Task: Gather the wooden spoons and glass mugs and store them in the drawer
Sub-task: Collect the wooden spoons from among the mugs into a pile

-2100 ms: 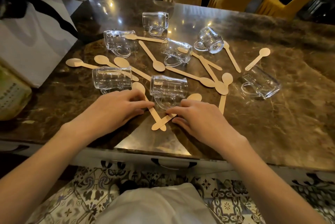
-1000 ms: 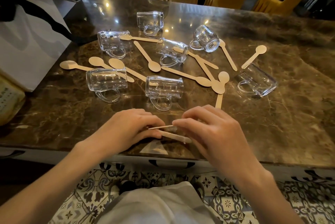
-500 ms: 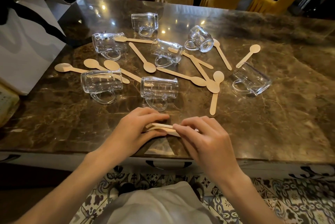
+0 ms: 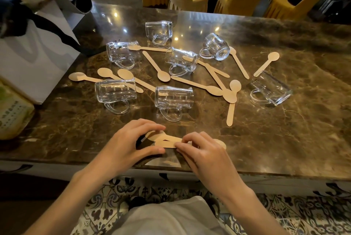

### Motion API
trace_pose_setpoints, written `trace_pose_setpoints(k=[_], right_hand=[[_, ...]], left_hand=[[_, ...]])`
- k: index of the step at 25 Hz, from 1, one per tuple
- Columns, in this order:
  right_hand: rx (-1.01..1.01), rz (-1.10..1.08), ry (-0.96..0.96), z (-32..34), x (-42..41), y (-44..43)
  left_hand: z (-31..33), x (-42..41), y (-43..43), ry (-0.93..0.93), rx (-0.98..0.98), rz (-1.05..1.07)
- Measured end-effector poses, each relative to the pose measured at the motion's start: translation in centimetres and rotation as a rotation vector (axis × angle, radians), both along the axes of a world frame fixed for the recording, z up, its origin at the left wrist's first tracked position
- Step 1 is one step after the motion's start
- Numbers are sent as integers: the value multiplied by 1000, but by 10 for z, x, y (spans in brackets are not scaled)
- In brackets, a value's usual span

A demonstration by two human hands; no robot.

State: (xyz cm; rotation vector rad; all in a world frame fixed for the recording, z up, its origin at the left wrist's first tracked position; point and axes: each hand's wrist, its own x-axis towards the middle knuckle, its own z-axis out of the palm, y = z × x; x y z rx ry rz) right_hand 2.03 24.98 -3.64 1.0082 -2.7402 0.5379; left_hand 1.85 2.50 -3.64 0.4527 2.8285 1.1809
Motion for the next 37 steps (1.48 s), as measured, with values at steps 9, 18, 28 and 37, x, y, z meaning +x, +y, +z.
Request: trace_pose_setpoints(k=[9, 18, 28, 37], right_hand=[[-185, -298, -48, 27, -46, 24], [97, -826, -321, 28, -94, 51], [76, -974, -510, 40, -107, 51], [-176, -961, -589, 36, -107, 66]], left_hand=[[39, -21, -12, 171, 37, 19], [70, -140, -36, 261, -524, 22], [41, -212, -37, 286, -914, -186], [46, -216, -28, 307, -806, -209]])
